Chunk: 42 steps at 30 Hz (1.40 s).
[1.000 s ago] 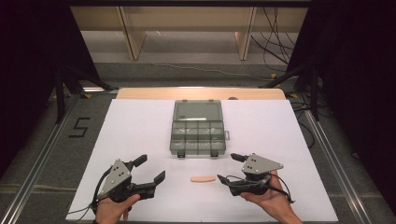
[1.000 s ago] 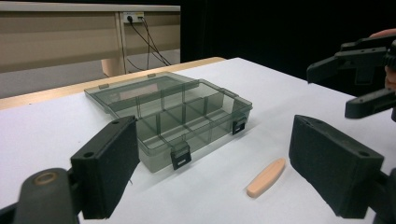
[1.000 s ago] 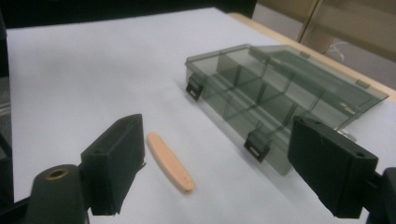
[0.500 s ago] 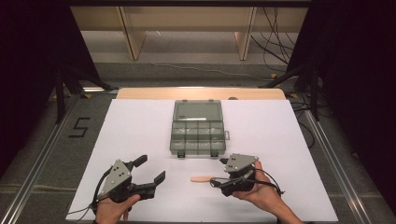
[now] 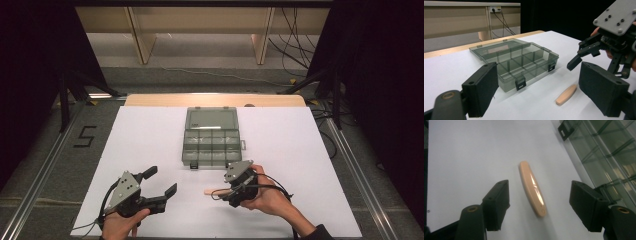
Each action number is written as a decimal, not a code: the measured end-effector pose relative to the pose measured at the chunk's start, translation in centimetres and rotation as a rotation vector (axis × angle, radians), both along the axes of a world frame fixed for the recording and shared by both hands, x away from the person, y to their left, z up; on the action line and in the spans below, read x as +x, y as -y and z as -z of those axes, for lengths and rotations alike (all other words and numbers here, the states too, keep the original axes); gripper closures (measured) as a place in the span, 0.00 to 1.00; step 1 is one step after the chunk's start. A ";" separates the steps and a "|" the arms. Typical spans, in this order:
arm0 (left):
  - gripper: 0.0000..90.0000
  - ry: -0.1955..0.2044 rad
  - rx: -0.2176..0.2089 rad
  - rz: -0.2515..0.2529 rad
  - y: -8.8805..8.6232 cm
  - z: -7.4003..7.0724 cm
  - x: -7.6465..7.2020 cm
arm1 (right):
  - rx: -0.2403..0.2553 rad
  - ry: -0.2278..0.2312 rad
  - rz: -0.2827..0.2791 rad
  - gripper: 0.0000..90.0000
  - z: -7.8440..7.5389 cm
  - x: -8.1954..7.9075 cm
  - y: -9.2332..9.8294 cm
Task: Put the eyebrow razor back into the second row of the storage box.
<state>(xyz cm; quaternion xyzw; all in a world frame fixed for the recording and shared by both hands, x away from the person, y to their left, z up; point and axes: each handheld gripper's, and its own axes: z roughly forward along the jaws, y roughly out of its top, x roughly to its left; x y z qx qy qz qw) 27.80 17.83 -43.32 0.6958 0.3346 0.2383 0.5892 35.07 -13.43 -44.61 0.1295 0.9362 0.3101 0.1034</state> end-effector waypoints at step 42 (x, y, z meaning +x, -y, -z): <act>0.18 0.010 0.004 0.004 0.0 -0.1 0.0 | -0.198 -0.155 -0.100 0.80 2.0 2.3 -4.0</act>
